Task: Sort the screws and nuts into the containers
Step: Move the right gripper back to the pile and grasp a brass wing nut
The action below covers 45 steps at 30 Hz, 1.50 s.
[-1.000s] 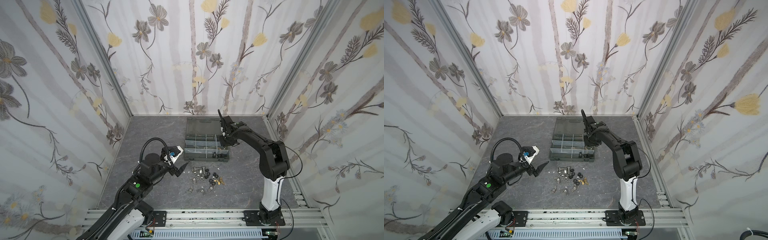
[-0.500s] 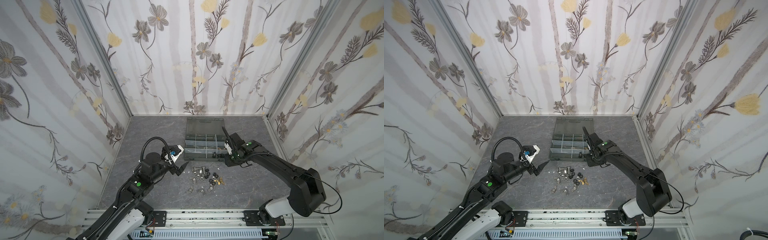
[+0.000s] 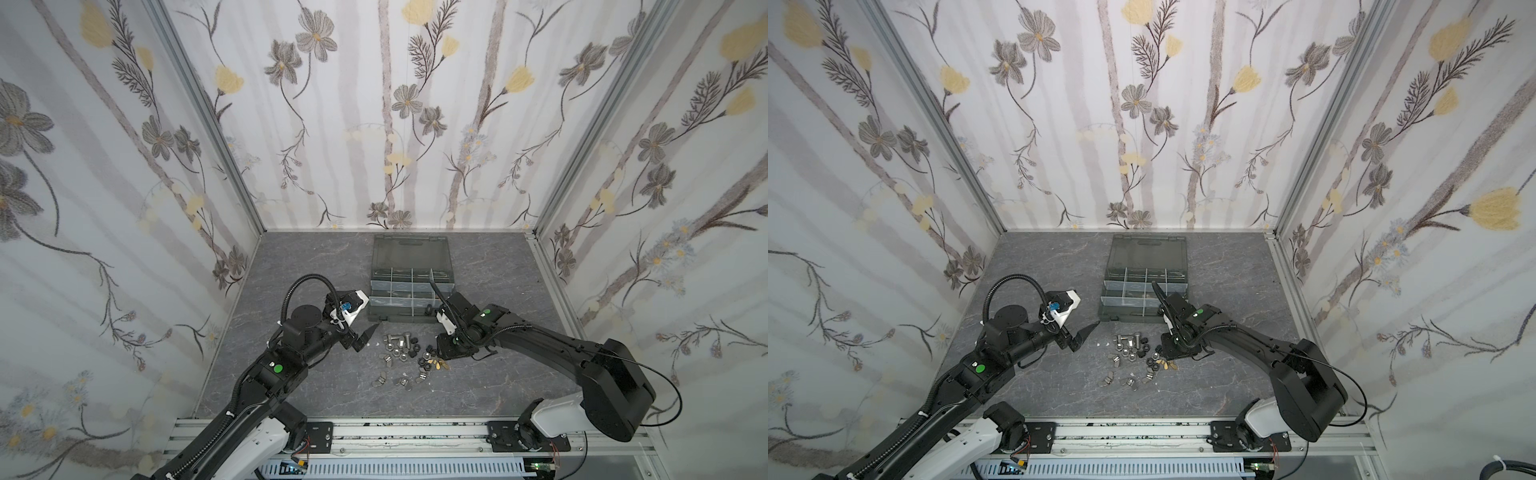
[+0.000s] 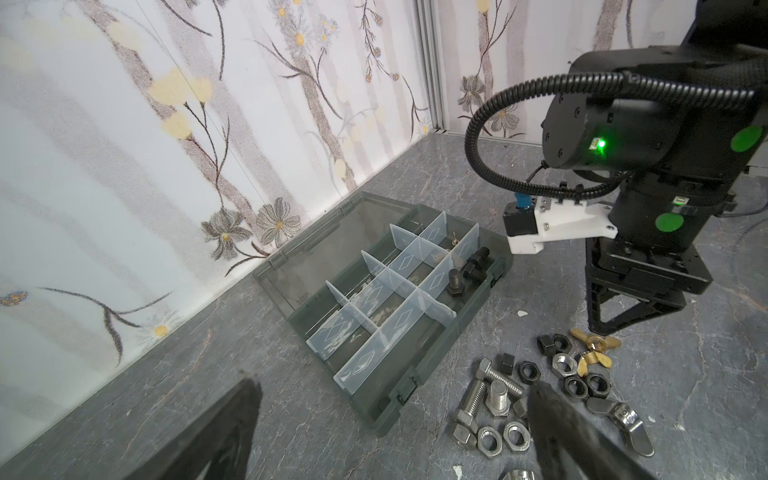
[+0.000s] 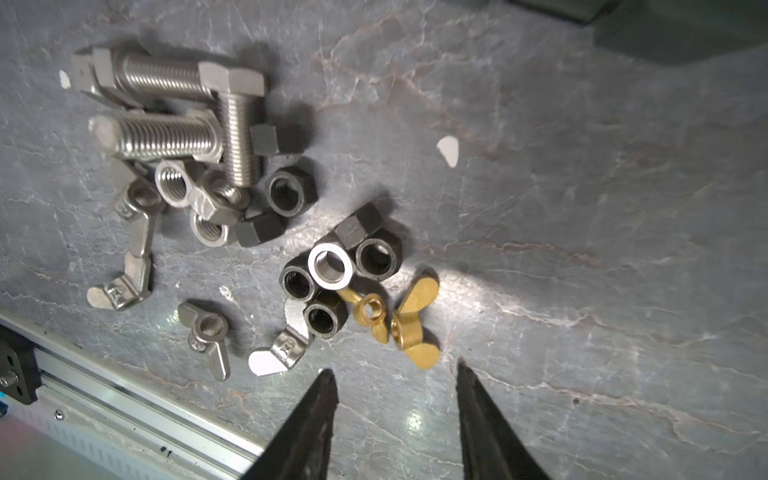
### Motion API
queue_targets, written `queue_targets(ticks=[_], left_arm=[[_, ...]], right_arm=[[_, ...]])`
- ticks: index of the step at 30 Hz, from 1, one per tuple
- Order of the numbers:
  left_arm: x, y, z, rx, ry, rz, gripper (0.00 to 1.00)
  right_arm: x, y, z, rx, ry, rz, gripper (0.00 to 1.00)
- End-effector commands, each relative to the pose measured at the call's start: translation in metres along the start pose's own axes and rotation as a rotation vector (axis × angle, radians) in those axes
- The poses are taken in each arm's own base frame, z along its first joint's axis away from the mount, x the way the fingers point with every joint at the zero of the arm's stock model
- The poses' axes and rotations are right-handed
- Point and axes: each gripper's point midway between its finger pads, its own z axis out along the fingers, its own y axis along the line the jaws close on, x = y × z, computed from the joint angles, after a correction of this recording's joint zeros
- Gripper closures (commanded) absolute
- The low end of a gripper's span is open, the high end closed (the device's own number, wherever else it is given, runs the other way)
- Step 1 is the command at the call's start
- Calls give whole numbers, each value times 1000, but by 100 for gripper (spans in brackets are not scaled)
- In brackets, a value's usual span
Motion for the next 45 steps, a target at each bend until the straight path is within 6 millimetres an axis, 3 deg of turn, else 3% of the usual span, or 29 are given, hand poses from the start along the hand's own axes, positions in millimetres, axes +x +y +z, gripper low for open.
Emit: queue_targets(ticks=[1, 31, 39, 45], left_arm=[[-9, 1, -1, -5, -39, 8, 0], [-7, 0, -3, -7, -40, 16, 0], [-8, 0, -2, -10, -46, 18, 0], [-9, 0, -3, -11, -48, 21, 0]], right_arm=[[0, 3, 6, -20, -9, 33, 53], [10, -18, 44, 81, 49, 66, 76], [13, -25, 39, 133, 51, 54, 87], [-20, -29, 12, 137, -40, 79, 91]])
